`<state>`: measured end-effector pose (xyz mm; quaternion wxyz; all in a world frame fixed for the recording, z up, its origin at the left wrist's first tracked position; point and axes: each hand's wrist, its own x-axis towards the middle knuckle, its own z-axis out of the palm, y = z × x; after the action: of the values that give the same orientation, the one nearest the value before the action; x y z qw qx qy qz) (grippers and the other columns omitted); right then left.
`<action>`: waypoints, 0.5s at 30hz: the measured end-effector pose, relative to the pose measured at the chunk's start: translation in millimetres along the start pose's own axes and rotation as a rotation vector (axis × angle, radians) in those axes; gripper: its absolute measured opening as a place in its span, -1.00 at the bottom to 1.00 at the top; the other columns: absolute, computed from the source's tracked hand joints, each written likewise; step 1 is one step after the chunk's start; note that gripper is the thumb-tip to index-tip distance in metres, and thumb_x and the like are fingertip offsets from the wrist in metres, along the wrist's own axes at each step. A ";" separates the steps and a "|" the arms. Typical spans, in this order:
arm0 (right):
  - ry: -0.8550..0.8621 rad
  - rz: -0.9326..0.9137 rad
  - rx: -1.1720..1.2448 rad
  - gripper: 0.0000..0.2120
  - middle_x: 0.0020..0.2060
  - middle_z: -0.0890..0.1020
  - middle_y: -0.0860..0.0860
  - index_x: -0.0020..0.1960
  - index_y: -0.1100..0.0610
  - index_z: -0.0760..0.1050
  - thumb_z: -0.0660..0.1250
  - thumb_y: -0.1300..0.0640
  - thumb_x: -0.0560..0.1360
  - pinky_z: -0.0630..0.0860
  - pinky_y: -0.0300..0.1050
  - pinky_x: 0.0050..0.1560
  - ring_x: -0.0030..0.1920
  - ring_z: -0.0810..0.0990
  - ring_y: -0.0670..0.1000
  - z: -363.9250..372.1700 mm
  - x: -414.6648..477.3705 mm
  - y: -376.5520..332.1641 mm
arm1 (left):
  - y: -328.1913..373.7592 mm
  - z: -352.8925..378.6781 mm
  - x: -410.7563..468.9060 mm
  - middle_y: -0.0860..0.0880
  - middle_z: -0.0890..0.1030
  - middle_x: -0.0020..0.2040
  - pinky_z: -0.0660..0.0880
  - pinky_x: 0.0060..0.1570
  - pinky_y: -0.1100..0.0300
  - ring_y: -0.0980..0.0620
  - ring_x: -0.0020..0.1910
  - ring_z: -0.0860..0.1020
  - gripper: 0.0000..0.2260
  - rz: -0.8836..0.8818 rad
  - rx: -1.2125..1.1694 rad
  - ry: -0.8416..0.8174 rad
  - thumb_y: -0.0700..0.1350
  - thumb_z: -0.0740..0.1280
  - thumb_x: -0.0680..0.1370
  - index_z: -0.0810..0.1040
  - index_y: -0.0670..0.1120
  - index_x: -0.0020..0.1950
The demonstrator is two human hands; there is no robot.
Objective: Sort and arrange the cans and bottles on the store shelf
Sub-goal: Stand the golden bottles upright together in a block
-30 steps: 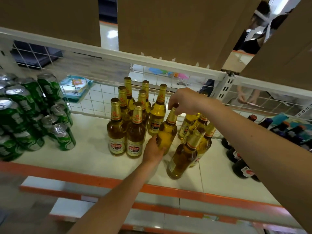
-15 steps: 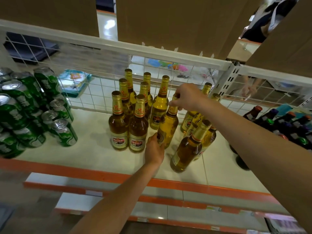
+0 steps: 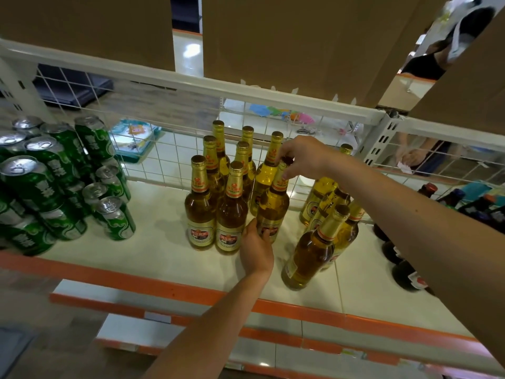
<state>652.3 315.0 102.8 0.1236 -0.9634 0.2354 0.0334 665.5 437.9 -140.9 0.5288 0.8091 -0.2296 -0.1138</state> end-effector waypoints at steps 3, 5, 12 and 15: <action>0.013 -0.019 0.016 -0.64 0.02 0.55 0.00 0.20 0.04 0.60 0.54 0.13 0.41 0.44 -0.10 -0.05 0.01 0.51 0.04 -3.5 8.1 -0.5 | 8.1 -0.8 1.9 -0.01 0.61 0.23 0.51 0.12 0.16 -0.02 0.22 0.57 -0.68 0.028 0.021 0.047 -0.14 0.34 0.59 0.50 -0.04 0.34; 0.038 -0.021 0.039 -0.65 0.02 0.55 -0.01 0.18 0.03 0.60 0.54 0.12 0.41 0.41 -0.12 -0.08 0.00 0.51 0.03 -4.4 13.6 -0.4 | 13.9 0.0 0.7 -0.03 0.60 0.25 0.47 0.16 0.18 -0.03 0.24 0.56 -0.67 0.055 0.033 0.075 -0.15 0.33 0.60 0.48 -0.07 0.37; 0.109 0.007 0.048 -0.63 0.10 0.57 0.04 0.22 0.10 0.58 0.52 0.13 0.43 0.49 -0.07 -0.02 0.05 0.53 0.06 6.3 26.9 -5.1 | 26.6 9.8 1.5 -0.09 0.28 0.55 0.16 0.38 0.25 -0.06 0.52 0.26 -0.45 -0.025 -0.044 0.005 -0.19 0.27 0.63 0.16 -0.13 0.59; 0.122 0.018 0.065 -0.63 0.12 0.54 0.04 0.24 0.10 0.56 0.50 0.16 0.46 0.40 -0.11 -0.10 0.05 0.49 0.03 11.4 27.3 -4.5 | 22.8 12.6 4.4 -0.08 0.26 0.55 0.17 0.40 0.22 -0.06 0.53 0.25 -0.45 -0.058 -0.055 -0.018 -0.19 0.26 0.63 0.15 -0.13 0.59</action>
<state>678.5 309.6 89.4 0.1398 -0.9570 0.2523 -0.0318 658.2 417.9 -125.1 0.5452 0.7995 -0.2079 -0.1428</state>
